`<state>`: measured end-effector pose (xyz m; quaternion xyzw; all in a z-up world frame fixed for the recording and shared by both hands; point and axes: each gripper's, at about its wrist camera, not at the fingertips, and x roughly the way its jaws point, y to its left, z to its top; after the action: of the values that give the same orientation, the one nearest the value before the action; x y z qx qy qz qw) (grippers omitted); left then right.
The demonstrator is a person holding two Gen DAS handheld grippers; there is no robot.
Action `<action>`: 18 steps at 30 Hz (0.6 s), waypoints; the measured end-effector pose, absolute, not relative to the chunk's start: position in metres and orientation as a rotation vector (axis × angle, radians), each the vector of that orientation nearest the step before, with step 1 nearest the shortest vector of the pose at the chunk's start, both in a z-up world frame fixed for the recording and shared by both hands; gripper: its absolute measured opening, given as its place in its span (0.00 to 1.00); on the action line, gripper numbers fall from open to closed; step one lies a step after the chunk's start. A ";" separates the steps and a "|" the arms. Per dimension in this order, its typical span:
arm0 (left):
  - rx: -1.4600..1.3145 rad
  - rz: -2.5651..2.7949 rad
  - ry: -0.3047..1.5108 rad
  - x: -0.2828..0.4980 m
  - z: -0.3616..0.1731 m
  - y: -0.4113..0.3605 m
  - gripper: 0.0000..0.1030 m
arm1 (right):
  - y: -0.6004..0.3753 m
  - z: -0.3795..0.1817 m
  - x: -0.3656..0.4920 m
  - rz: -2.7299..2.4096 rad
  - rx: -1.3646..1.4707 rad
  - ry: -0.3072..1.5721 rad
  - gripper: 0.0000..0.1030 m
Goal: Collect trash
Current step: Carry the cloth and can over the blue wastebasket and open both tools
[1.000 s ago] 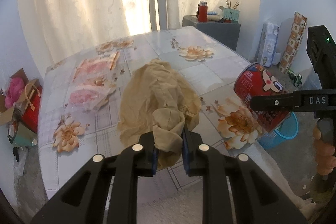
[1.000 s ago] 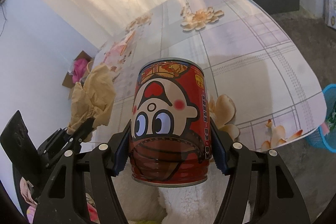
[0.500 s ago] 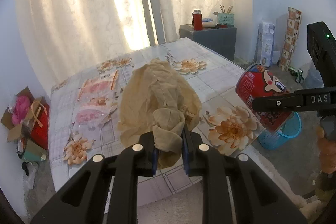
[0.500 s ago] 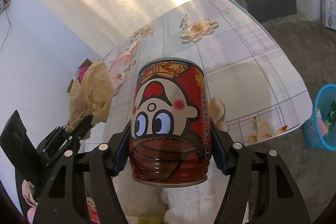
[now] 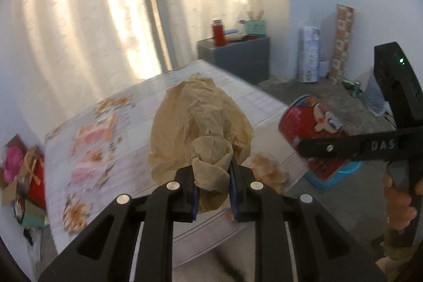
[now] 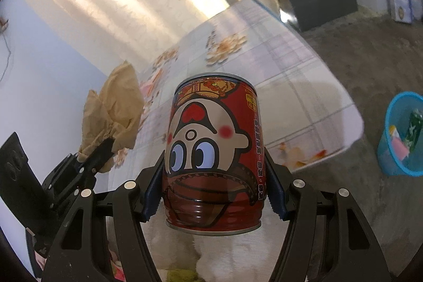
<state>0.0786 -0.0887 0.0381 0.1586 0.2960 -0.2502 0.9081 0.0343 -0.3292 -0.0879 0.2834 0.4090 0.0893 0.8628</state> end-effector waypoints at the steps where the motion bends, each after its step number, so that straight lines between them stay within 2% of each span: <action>1: 0.335 -0.536 0.612 0.080 0.039 -0.097 0.17 | -0.334 -0.089 0.032 0.181 0.605 0.852 0.60; 11: 0.390 -0.850 0.693 0.083 0.035 -0.235 0.17 | -0.448 -0.106 -0.026 -0.034 0.772 0.746 0.60; 18: 0.394 -1.067 0.895 0.089 0.000 -0.358 0.17 | -0.551 -0.144 -0.087 -0.279 0.917 0.712 0.60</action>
<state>0.0889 -0.3584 0.0001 0.1803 0.4096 -0.4881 0.7493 -0.0868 -0.5507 -0.1438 0.4318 0.3351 -0.1311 0.8271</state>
